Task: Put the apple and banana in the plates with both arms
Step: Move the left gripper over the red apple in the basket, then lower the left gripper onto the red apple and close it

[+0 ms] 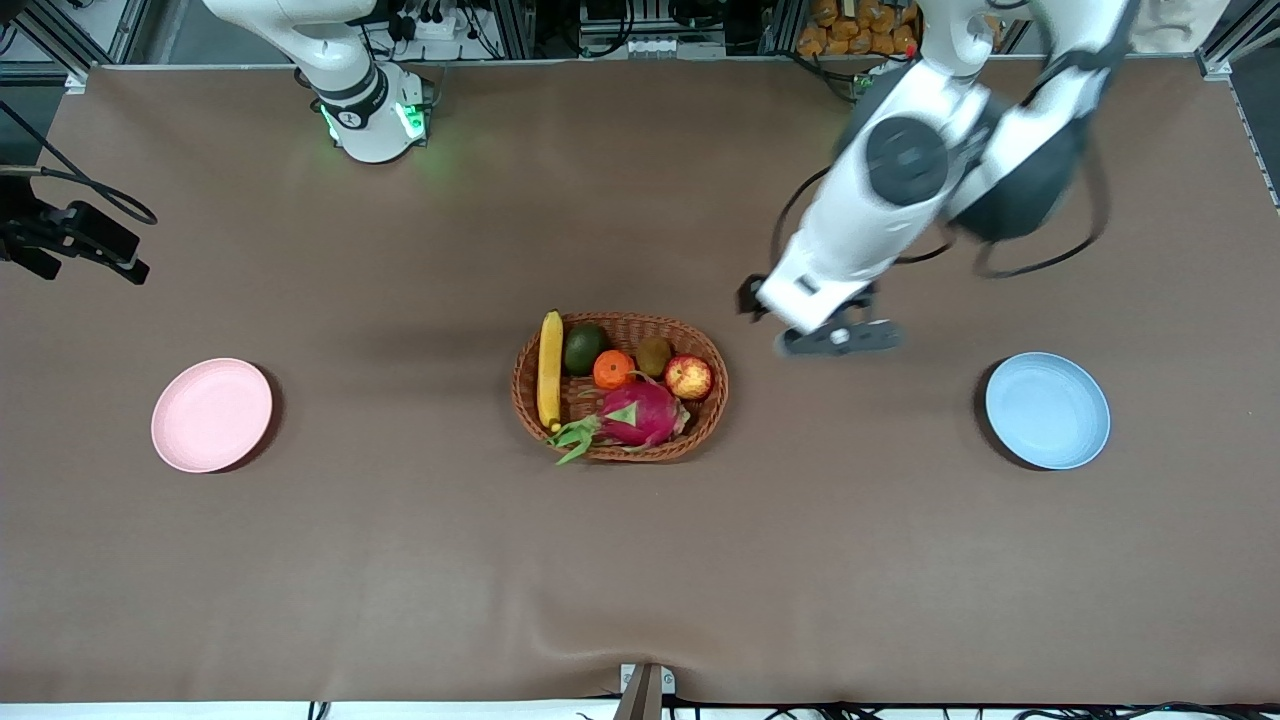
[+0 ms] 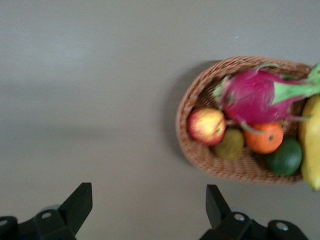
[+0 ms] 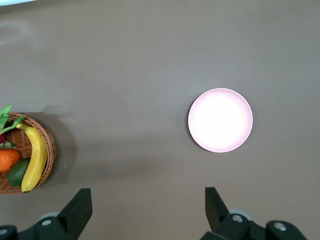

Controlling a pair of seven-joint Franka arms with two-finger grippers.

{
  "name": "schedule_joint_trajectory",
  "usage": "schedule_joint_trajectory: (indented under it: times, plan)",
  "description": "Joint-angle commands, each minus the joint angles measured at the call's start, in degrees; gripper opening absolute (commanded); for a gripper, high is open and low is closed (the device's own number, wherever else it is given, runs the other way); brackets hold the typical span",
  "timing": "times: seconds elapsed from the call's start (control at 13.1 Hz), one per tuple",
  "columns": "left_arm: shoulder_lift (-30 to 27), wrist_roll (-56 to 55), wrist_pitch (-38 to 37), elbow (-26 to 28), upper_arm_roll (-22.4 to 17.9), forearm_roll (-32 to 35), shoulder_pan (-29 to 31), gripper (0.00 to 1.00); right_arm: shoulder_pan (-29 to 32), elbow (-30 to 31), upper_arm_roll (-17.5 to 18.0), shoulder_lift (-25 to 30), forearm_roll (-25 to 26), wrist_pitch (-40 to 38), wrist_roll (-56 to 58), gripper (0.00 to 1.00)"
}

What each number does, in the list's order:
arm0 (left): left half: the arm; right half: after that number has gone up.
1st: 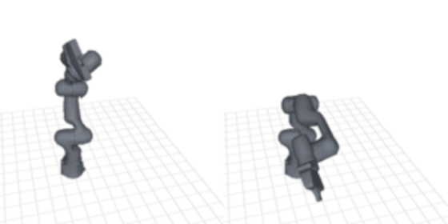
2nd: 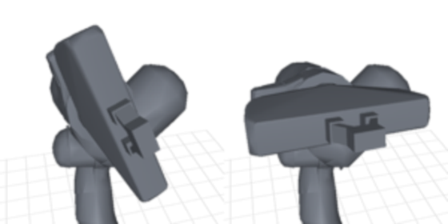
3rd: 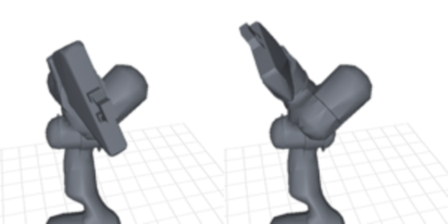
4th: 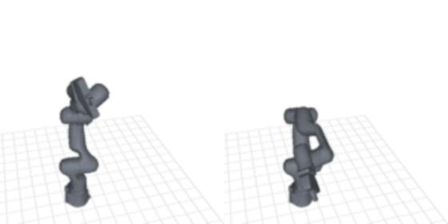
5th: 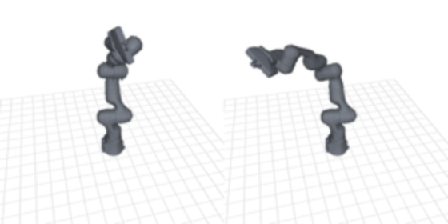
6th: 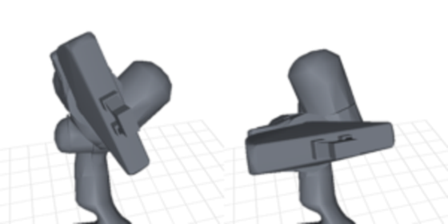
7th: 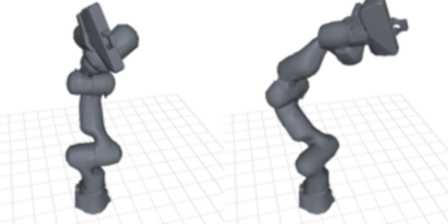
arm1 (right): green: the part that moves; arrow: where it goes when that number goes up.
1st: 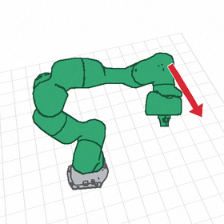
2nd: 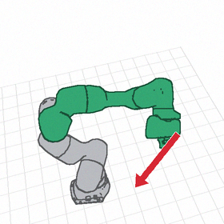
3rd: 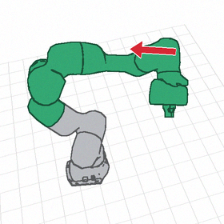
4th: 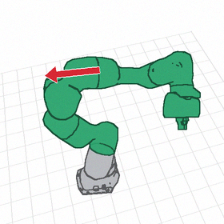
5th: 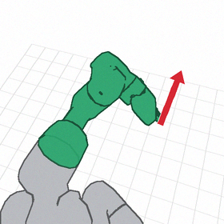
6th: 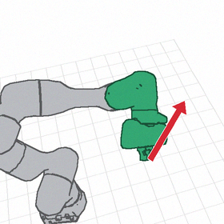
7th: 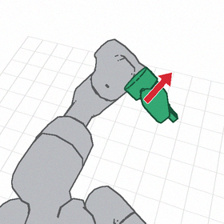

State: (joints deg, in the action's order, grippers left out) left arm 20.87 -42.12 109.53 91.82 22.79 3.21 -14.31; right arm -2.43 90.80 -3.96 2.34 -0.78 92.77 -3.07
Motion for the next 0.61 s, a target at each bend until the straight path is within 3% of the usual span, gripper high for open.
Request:
schedule_joint_trajectory:
  times: [0.0,0.23,0.54]
  plan:
    - [7.85,-3.06,7.24,-2.60,-0.46,5.29,-3.69,1.00,0.23,-1.15,0.19,-0.58,0.16,-0.40,0.43,1.00]
    - [15.41,-5.86,11.32,-6.55,-0.82,12.76,-6.43,1.00,0.23,-1.15,0.27,-0.58,0.16,-0.40,0.43,1.00]
    - [20.52,-6.84,12.98,-9.20,-1.26,15.23,-8.54,1.00,0.14,-1.15,0.27,-0.58,0.16,-0.40,0.43,1.00]
